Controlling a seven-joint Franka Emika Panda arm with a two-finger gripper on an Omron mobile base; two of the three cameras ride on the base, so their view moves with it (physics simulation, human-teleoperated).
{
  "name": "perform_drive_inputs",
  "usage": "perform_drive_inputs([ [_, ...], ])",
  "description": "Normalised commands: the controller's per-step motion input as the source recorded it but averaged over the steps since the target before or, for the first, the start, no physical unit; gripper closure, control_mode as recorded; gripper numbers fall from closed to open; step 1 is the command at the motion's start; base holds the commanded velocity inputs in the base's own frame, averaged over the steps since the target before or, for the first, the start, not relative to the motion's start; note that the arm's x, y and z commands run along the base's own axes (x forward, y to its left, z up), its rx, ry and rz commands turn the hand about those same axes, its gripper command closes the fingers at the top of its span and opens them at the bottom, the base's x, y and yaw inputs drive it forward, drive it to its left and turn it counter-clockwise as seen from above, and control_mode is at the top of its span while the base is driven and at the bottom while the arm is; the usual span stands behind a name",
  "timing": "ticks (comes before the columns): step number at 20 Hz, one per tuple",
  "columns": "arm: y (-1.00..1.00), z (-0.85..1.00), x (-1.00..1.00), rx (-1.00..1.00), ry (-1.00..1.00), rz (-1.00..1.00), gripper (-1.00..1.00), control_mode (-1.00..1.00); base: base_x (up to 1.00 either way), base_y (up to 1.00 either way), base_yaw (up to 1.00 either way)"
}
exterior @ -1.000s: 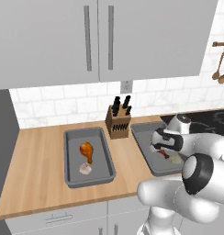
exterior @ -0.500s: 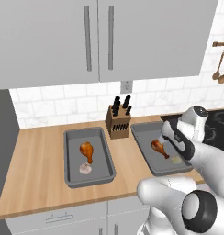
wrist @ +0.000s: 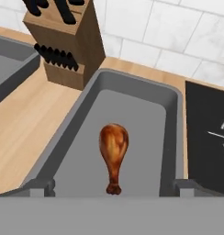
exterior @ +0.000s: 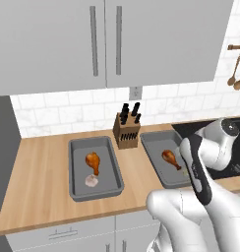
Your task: Place one garlic and one chicken drumstick in each tupperware on the nearby counter, to pack two identical lunches.
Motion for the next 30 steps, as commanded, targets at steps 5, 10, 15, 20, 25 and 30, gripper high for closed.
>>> perform_drive_inputs([
  [5, -0.02, 0.27, -0.26, 0.0, -0.04, 0.0, -1.0, -1.0, 0.0, 0.0, 0.0],
  [10, -0.12, 0.26, -0.18, 0.0, -0.02, 0.0, -1.0, -1.0, 0.0, 0.0, 0.0],
  [15, -0.21, 0.33, -0.1, 0.0, 0.0, 0.0, -1.0, -1.0, 0.0, 0.0, 0.0],
  [20, -0.27, 0.37, -0.07, 0.0, -0.01, 0.0, -1.0, -1.0, 0.0, 0.0, 0.0],
  [25, -0.3, 0.28, -0.07, 0.0, -0.01, 0.0, -1.0, -1.0, 0.0, 0.0, 0.0],
  [30, -0.4, 0.12, -0.11, 0.0, 0.0, 0.0, -1.0, -1.0, 0.0, 0.0, 0.0],
])
